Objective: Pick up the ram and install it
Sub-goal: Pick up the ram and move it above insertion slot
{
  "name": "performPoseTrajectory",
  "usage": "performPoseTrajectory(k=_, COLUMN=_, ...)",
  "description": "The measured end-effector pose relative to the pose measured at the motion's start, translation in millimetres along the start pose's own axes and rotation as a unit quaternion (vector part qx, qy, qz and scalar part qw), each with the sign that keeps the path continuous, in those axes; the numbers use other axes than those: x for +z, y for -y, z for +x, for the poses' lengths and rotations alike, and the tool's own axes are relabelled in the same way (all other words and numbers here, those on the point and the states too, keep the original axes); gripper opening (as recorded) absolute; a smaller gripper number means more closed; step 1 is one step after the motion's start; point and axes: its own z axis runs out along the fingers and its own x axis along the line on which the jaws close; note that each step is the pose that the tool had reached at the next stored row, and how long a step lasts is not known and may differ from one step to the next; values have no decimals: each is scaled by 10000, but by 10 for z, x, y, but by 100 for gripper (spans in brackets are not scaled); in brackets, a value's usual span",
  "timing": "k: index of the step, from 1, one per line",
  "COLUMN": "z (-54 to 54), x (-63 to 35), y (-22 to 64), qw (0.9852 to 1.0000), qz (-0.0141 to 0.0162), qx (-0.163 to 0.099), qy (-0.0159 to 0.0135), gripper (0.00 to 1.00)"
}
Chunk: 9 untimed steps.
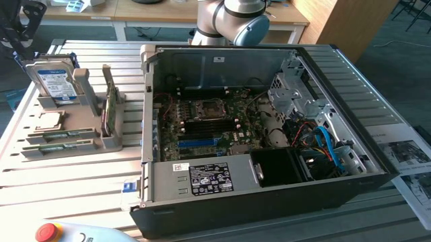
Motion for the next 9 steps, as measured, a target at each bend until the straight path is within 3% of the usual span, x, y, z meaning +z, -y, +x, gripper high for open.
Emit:
performPoseTrajectory(k=5, z=0, x=0, y=0, qw=9996, qz=-6, qx=-275, qy=-13, gripper=11)
performPoseTrajectory(k=9, z=0, x=0, y=0, qw=9984, qz=-14, qx=-572, qy=-26, gripper=11)
